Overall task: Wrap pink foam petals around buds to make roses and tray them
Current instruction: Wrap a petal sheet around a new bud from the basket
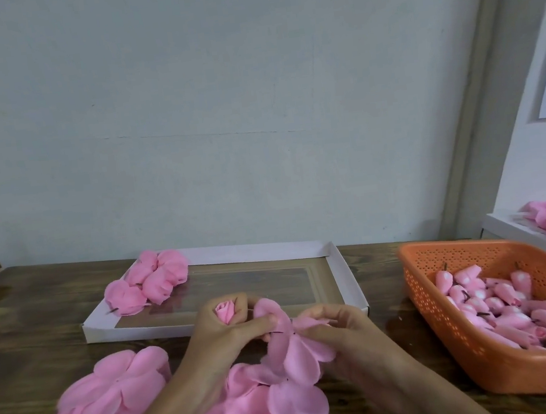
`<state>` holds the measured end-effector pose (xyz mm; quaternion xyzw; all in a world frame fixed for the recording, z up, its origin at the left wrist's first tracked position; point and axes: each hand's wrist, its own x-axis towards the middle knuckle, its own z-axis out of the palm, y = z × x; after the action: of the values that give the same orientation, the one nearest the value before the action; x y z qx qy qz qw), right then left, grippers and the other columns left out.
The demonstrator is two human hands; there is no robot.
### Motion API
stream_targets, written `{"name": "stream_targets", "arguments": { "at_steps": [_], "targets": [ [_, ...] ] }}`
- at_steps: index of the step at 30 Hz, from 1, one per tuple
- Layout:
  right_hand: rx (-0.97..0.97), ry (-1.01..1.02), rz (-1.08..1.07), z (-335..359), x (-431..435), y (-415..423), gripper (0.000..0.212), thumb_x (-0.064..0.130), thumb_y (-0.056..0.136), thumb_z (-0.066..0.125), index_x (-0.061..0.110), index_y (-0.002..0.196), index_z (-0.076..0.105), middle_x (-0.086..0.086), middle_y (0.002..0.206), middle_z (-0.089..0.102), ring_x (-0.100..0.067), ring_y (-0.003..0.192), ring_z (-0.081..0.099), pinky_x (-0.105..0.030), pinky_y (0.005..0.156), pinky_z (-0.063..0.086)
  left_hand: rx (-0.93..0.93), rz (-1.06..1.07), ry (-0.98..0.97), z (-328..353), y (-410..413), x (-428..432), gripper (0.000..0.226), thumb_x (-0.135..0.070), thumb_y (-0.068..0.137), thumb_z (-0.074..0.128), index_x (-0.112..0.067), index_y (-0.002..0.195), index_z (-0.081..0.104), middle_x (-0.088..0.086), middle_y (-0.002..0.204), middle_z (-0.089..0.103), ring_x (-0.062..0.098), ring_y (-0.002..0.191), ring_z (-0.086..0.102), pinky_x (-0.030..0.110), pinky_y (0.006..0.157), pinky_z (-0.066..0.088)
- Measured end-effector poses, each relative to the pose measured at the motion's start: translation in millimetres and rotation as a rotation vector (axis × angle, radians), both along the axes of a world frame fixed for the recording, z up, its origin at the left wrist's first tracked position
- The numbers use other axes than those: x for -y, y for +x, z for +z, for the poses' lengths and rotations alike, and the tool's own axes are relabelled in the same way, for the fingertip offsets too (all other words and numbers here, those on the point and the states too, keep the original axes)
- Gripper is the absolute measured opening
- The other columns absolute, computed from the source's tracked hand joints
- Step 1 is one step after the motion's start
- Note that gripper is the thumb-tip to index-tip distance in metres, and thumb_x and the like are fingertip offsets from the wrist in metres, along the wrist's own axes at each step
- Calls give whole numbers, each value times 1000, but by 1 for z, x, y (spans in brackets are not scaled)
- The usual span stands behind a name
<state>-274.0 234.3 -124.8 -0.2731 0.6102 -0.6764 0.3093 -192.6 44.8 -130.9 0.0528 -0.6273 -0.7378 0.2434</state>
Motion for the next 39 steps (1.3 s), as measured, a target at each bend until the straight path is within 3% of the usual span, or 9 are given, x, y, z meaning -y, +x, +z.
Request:
{"name": "stream_targets", "arguments": {
  "at_steps": [1, 4, 7, 9, 12, 17, 22, 27, 39],
  "targets": [
    [7, 8, -25, -1, 0, 0, 25, 22, 95, 76, 0, 106, 74, -28, 111, 73, -34, 93, 68, -57, 85, 56, 4, 25, -10, -1, -1, 0, 39, 2, 67, 85, 1, 59, 47, 18, 82, 74, 28, 69, 65, 35, 67, 57],
    [35, 22, -94, -1, -1, 0, 30, 30, 93, 77, 4, 107, 77, -24, 114, 74, -32, 96, 75, -48, 82, 63, -37, 154, 36, -2, -3, -2, 28, -8, 81, 86, 3, 70, 62, 7, 82, 73, 18, 79, 68, 24, 72, 56],
    [27, 67, -175, -2, 0, 2, 21, 31, 94, 77, 10, 99, 81, -18, 106, 77, -31, 95, 78, -44, 77, 65, -73, 252, 106, 3, -2, -3, 41, -33, 68, 89, 0, 77, 67, 1, 79, 63, 12, 73, 58, 24, 74, 47],
    [23, 85, -214, -4, 1, 3, 20, 29, 94, 77, 9, 96, 82, -18, 101, 78, -32, 93, 78, -42, 73, 65, -97, 181, 216, 9, -1, -8, 33, -39, 60, 87, -12, 72, 73, 3, 83, 67, 14, 75, 62, 34, 80, 45],
    [0, 90, -210, -3, 5, 8, 18, 26, 94, 77, 10, 96, 82, -16, 101, 79, -31, 94, 79, -43, 76, 66, -112, 25, 268, 12, 3, -20, 21, -39, 71, 85, -20, 73, 76, 4, 92, 70, 15, 85, 66, 40, 87, 46],
    [-139, 75, -198, 0, 8, 20, 22, 25, 98, 71, 8, 88, 80, -16, 90, 80, -21, 77, 76, -33, 66, 62, -8, -112, 232, 15, 11, -33, 53, -62, 76, 74, -13, 97, 71, 14, 99, 65, 28, 91, 63, 44, 82, 47],
    [-163, 52, -190, 6, 9, 26, 21, 23, 99, 70, 8, 89, 80, -18, 94, 80, -24, 82, 74, -38, 69, 57, 1, -207, 319, 12, 11, -39, 60, -58, 75, 77, -10, 111, 69, 20, 94, 67, 33, 78, 69, 39, 64, 57],
    [-164, 49, -186, 7, 9, 29, 19, 23, 99, 69, 11, 91, 82, -16, 94, 80, -39, 94, 76, -41, 73, 59, -10, -239, 308, 7, 9, -40, 65, -59, 72, 85, -11, 114, 71, 14, 100, 70, 32, 86, 71, 42, 70, 57],
    [-135, 37, -182, 11, 7, 28, 19, 27, 100, 70, 13, 94, 81, -12, 93, 81, -33, 87, 79, -41, 65, 66, -9, -252, 277, 11, 11, -41, 58, -50, 79, 77, -7, 116, 67, 22, 94, 65, 38, 79, 66, 46, 67, 54]
  ]
}}
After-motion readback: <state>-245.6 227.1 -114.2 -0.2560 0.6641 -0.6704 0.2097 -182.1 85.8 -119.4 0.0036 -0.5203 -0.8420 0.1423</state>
